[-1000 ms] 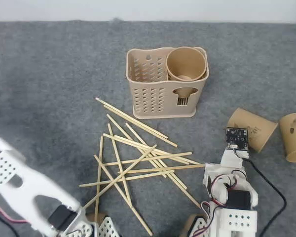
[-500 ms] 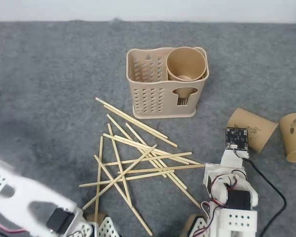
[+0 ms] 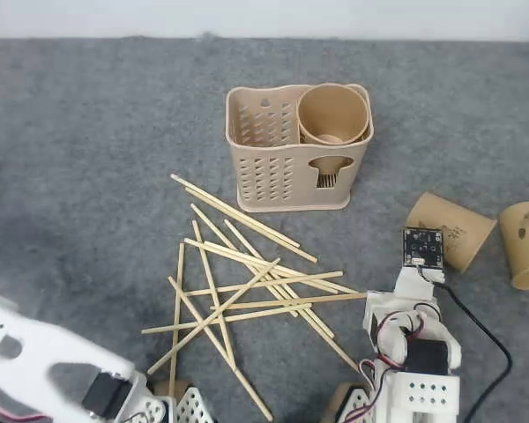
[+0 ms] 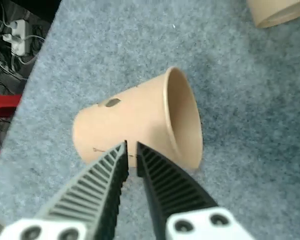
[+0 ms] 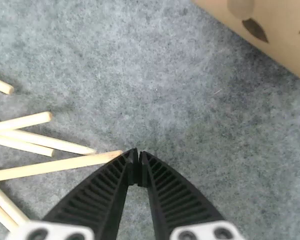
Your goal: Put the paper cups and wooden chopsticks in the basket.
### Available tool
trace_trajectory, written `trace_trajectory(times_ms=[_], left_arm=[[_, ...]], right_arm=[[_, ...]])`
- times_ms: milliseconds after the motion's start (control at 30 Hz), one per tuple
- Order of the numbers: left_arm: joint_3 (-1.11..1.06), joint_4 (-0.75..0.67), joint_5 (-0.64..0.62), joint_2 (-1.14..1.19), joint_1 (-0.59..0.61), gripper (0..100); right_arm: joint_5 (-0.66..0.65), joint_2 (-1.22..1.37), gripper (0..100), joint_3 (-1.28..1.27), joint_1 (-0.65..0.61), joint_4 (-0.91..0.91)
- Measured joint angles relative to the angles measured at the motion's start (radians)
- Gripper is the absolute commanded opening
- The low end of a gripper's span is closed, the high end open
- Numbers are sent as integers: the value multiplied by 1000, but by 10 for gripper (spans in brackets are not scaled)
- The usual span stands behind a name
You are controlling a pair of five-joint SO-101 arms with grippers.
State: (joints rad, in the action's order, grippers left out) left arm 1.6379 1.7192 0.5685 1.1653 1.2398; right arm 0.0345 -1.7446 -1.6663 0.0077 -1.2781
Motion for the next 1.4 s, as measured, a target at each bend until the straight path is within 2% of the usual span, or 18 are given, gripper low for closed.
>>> trace_trajectory(times_ms=[100, 400, 767, 1200, 1267, 1400], left_arm=[[0, 3, 2, -69, -11, 214], [0, 3, -9, -89, -38, 213], [0, -31, -8, 78, -43, 213], [0, -83, 12, 87, 34, 212], [0, -92, 20, 92, 44, 194], [0, -95, 25, 92, 52, 82]], right_arm=[[0, 0, 8, 0, 0, 0], [0, 0, 8, 0, 0, 0], [0, 0, 8, 0, 0, 0], [0, 0, 8, 0, 0, 0], [0, 0, 8, 0, 0, 0], [0, 0, 8, 0, 0, 0]])
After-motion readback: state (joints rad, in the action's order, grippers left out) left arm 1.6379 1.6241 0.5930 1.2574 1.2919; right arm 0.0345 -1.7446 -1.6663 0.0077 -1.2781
